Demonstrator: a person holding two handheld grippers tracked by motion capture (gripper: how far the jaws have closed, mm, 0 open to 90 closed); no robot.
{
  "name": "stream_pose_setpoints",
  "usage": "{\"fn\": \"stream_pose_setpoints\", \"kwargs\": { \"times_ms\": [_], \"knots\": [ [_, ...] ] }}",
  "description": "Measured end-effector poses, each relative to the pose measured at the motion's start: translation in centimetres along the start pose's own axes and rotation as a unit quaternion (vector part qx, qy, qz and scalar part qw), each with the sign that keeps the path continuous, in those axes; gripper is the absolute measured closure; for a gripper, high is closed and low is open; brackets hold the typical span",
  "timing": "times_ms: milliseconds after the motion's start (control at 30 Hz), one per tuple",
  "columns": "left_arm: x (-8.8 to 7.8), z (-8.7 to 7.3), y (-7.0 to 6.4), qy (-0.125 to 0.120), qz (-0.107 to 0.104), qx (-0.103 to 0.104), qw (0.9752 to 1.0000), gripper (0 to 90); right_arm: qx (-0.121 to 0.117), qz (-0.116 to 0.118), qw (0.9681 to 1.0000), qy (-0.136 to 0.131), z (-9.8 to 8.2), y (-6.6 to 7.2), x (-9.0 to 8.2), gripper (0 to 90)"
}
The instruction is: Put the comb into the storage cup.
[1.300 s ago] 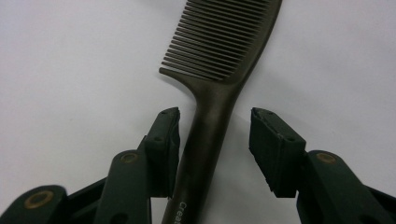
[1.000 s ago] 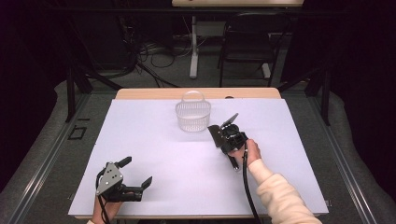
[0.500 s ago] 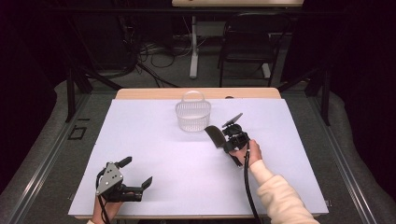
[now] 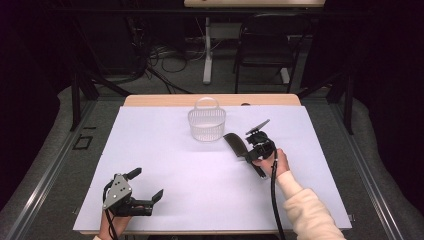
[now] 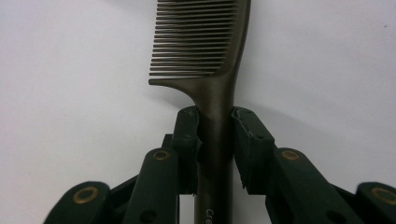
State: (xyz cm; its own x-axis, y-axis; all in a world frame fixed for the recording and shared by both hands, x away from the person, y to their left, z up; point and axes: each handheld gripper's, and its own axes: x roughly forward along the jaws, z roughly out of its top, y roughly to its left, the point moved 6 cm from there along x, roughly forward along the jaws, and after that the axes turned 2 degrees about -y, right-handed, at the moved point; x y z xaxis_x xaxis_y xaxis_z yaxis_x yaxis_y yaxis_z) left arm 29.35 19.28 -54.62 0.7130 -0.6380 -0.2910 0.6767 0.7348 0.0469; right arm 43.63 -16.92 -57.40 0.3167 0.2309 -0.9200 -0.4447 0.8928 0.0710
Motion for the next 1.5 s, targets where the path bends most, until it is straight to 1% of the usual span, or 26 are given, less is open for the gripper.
{"fn": "stream_pose_setpoints", "kwargs": {
  "times_ms": [33, 67, 100, 167, 233, 333, 367, 400, 533, 667, 800, 900, 1000, 1100, 1167, 1333, 1467, 1500],
  "knots": [
    [0.0, 0.0, 0.0, 0.0, 0.0, 0.001, 1.0, 0.3, 0.001, 0.009, 0.9997, -0.022, 0.1, 0.0, 0.2, 72.0],
    [0.0, 0.0, 0.0, 0.0, 0.0, 0.0, 1.0, 0.3, 0.002, 0.01, 0.9997, -0.022, 0.1, -0.1, 0.0, 72.0],
    [0.0, 0.0, 0.0, 0.001, 0.0, 0.0, 1.0, 0.3, 0.003, 0.012, 0.9995, -0.029, 0.1, -0.1, 0.0, 72.0],
    [0.0, 0.0, 0.0, 0.0, 0.0, -0.001, 1.0, 0.3, 0.0, 0.015, 0.9994, -0.031, 0.1, -0.2, -0.4, 72.0],
    [0.0, 0.0, 0.0, 0.001, 0.0, -0.002, 1.0, 0.3, 0.0, 0.019, 0.9989, -0.042, 0.1, -0.2, -0.5, 72.0],
    [0.1, -0.1, 0.0, 0.002, 0.0, -0.001, 1.0, 0.3, -0.005, 0.02, 0.9988, -0.045, 0.0, -0.3, -0.9, 71.9],
    [0.1, -0.1, 0.1, 0.002, 0.0, -0.002, 1.0, 0.3, 0.001, 0.023, 0.9984, -0.051, -0.1, -0.2, -0.9, 72.0],
    [0.1, -0.1, 0.1, 0.002, -0.001, -0.001, 1.0, 0.3, -0.004, 0.024, 0.9982, -0.055, -0.1, -0.4, -1.0, 72.0],
    [0.1, -0.1, 0.2, 0.003, 0.001, -0.001, 1.0, 0.3, 0.0, 0.032, 0.9973, -0.067, -0.3, -0.6, -1.2, 71.9],
    [0.1, -0.2, 0.2, 0.004, 0.003, -0.003, 1.0, 0.3, -0.006, 0.033, 0.9964, -0.077, -0.6, -0.7, -1.6, 71.9],
    [0.1, -0.2, 0.2, 0.005, 0.004, -0.004, 1.0, 0.3, -0.004, 0.039, 0.9948, -0.093, -0.7, -0.9, -1.7, 71.9],
    [0.1, -0.2, 0.3, 0.006, 0.005, -0.004, 1.0, 0.3, -0.004, 0.042, 0.9942, -0.099, -0.8, -0.9, -1.8, 71.9],
    [0.1, -0.2, 0.2, 0.004, 0.007, -0.005, 1.0, 0.3, -0.007, 0.047, 0.9923, -0.114, -0.9, -0.9, -2.0, 71.9],
    [0.1, -0.2, 0.2, 0.003, 0.008, -0.005, 1.0, 0.3, -0.012, 0.046, 0.9917, -0.119, -0.9, -0.8, -2.2, 71.9],
    [0.1, -0.1, 0.1, 0.006, 0.006, -0.001, 1.0, 0.3, -0.017, 0.048, 0.9907, -0.126, -0.9, -0.8, -2.4, 71.9],
    [0.2, -0.2, 0.2, 0.006, 0.006, -0.003, 1.0, 0.3, -0.023, 0.047, 0.9885, -0.142, -0.9, -0.8, -2.6, 71.9],
    [0.2, -0.2, 0.2, 0.004, 0.005, -0.001, 1.0, 0.3, -0.02, 0.048, 0.9864, -0.156, -0.8, -1.1, -2.9, 71.9],
    [0.1, -0.2, 0.2, 0.003, 0.006, -0.001, 1.0, 0.3, -0.02, 0.048, 0.9864, -0.156, -0.8, -1.0, -2.9, 71.9]
  ]
}}
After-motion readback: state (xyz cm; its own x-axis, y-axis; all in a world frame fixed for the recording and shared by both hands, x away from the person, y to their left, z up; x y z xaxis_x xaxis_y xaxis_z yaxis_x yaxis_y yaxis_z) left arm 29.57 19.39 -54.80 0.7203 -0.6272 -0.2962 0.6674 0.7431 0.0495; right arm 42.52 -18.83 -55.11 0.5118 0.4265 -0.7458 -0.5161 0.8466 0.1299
